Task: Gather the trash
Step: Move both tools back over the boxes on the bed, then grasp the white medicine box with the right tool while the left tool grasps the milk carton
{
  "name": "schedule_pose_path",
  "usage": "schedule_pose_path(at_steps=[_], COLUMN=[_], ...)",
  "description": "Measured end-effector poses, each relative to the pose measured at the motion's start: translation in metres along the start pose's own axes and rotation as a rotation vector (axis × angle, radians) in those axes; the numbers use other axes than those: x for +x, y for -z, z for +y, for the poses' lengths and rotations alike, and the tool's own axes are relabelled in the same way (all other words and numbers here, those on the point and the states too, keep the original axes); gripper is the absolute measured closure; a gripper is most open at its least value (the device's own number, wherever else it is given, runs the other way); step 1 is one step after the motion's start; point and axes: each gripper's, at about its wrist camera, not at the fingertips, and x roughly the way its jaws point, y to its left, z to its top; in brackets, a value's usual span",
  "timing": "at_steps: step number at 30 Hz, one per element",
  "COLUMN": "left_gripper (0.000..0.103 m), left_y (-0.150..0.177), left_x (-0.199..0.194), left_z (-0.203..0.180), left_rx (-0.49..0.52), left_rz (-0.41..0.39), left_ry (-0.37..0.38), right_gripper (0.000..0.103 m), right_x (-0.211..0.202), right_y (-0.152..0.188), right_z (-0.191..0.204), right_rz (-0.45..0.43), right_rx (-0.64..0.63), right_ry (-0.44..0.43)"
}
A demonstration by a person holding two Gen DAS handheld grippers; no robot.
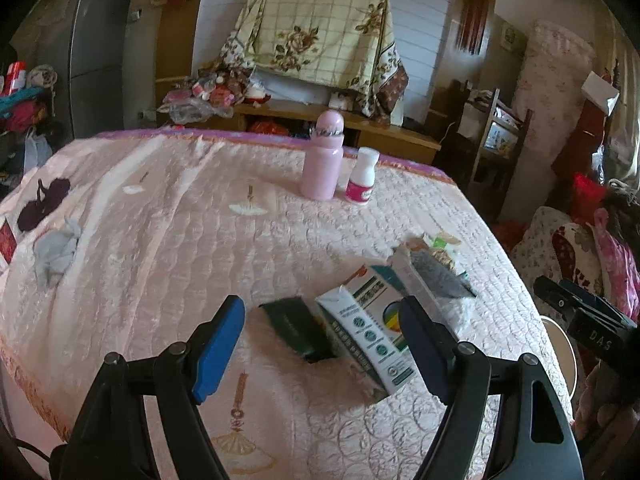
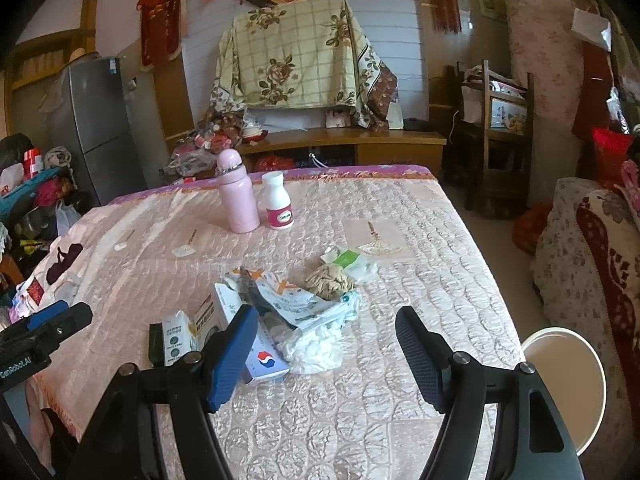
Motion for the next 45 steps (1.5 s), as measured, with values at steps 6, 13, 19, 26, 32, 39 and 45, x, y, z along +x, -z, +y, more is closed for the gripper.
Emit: schedule_pose_path(at_steps=[6,13,19,26,32,39,45], left_gripper=[0.023,0.023,0.023,0.047,0.051,0.051,0.051], left_y=[0.013,0.022,0.022,0.026,0.028,0.033,0.034], left_x=[0.018,0.057,0.09,0.108,0.094,0.066,0.063], left_z=[0.001,-0.015,-0.022,-0.018,-0.002,0.019,0.021], left_rx=[-0.028,-0.07,-0.1,-0.103,-0.074,-0.037,-0.016], left_rz=[0.069,0.17,0.22,0.269,0.305,0.284,0.278], left_ry=[0.024,0.064,0.063,0.12,0.14,0.109,0.108], right_gripper=[0.028,0.028,0.028,0.028,0.028,0.029,0.029], right_x=[0.011,0.026,0.036,0.048,0.066,0.098,0.101], right_y=[0.008,0.019,0.027,0.028,0.023,0.025,0.041], right_z=[0.001,0.001,0.003,0.005,0.025,0.056,0.06], right_rz=[0.046,0.111,0.139,0.165,0.222,0.327,0.345], right_rx=[-0.01,-0.018,-0.029,-0.032,-0.046,-0.096,-0.151], right_ry=[-0.014,-0.062,-0.073,-0.104,-0.256,-0.323,-0.266])
